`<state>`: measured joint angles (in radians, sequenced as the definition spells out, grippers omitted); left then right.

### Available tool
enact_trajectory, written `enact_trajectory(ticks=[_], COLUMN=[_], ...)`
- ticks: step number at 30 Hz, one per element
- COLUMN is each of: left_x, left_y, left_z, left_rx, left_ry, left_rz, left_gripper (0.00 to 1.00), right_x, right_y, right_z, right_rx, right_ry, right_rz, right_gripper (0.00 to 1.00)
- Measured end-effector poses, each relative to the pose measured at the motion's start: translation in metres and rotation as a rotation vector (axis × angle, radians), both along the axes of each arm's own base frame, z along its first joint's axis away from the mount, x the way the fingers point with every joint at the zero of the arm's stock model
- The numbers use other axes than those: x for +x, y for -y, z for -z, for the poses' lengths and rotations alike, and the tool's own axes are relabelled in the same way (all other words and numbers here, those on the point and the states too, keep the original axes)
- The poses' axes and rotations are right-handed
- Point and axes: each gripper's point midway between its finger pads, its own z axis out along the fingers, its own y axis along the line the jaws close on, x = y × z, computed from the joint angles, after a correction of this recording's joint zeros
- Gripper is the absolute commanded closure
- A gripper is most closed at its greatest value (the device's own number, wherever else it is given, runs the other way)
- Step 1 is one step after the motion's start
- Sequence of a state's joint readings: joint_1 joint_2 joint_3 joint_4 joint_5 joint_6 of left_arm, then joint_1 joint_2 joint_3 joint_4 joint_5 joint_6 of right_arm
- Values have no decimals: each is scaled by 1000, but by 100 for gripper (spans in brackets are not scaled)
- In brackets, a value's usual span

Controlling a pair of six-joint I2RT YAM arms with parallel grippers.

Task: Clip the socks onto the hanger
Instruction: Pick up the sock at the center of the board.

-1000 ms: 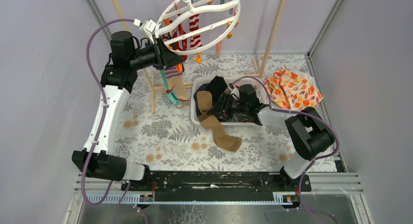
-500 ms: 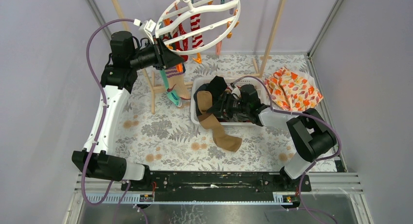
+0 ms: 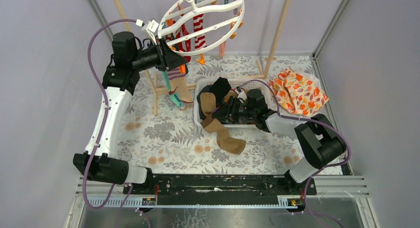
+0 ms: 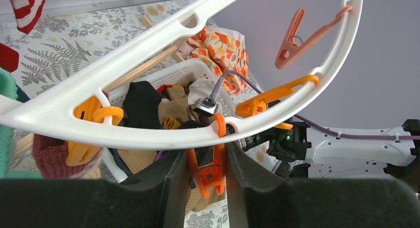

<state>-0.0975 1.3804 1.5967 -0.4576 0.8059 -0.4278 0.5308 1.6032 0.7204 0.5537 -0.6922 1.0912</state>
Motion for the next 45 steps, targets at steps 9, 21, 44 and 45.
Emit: enact_trajectory(ticks=[9,21,44,45], left_x=[0,0,-8,-8], left_y=[0,0,15,16], left_z=[0,0,-7,-7], left_rx=[0,0,-155,-164], left_ry=[0,0,-70,-74], left_rz=[0,0,81,85], left_gripper=[100,100,100,100], right_x=[-1,-8,58,59], right_y=[-7,-17,-47,-48], right_z=[0,7,-155,-157], right_rx=[2,-51,612,623], right_ry=[33,124,312,310], right_rz=[-26,-79,-98,-103], right_gripper=[63,100,100,100])
